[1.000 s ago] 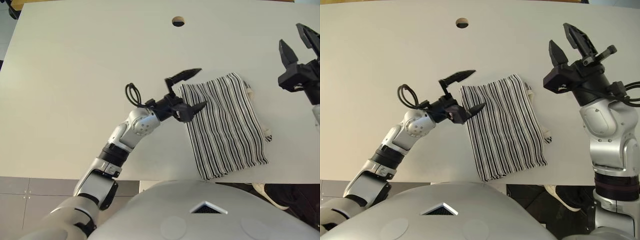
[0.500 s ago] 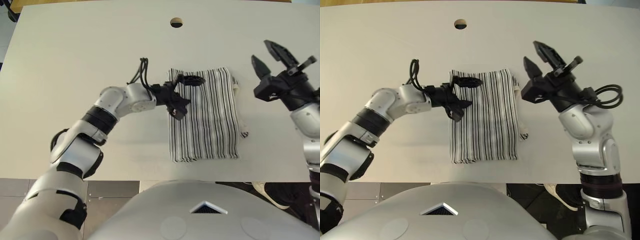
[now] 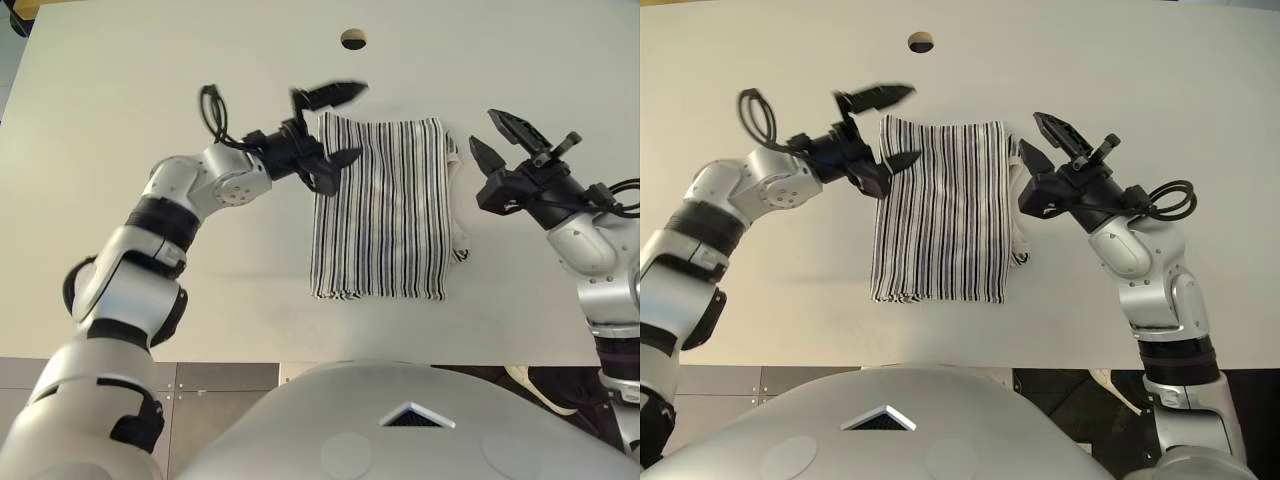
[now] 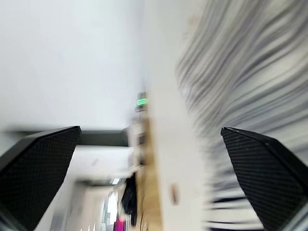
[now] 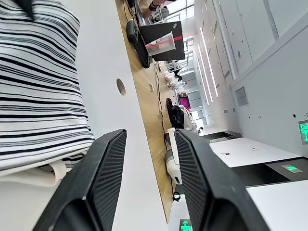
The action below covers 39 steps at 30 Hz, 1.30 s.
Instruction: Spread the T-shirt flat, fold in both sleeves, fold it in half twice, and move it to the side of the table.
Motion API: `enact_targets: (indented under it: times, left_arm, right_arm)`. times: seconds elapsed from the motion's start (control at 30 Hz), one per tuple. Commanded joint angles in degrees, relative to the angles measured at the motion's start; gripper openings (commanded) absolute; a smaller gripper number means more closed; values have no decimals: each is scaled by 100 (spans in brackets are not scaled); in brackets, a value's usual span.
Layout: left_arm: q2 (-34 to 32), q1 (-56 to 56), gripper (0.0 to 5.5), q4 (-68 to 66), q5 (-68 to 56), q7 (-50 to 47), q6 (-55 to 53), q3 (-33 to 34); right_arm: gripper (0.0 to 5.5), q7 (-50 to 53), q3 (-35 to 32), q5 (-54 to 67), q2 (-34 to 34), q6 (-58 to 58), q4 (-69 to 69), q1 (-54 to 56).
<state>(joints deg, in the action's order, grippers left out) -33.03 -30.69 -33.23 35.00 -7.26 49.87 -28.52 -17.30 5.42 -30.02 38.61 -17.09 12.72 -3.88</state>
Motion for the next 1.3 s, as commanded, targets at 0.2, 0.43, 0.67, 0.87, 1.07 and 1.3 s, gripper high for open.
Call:
enact_targets:
  times: [0.2,0.43,0.67,0.87,1.07,1.3]
  left_arm:
    - [-1224,2610,439,1798,-2282,1542,-241,1202]
    - [-2143,3856,366,2528,-2093,2625,-222,1445]
    - [-2410,4148,366,3146,-1731,4023,-281,756]
    - [-2386,4132,364,3205,-1753,4428,-290,575]
    - [-1997,3583,364,2994,-1468,4649,-152,229]
    - [-1429,2729,364,2189,-514,4294,109,24]
  right_arm:
    - [189,21,-45,-73,557,-835,-753,-323]
    - [189,-360,-438,-102,1661,-1548,-552,-1151]
    - [189,-1545,-89,-116,2278,-1692,-81,-1828]
    - [265,-1795,95,-149,2191,-1693,140,-1761]
    - [329,-1734,635,-283,1534,-1617,34,-999]
    - [329,-1530,1029,-505,1212,-1858,-500,-397]
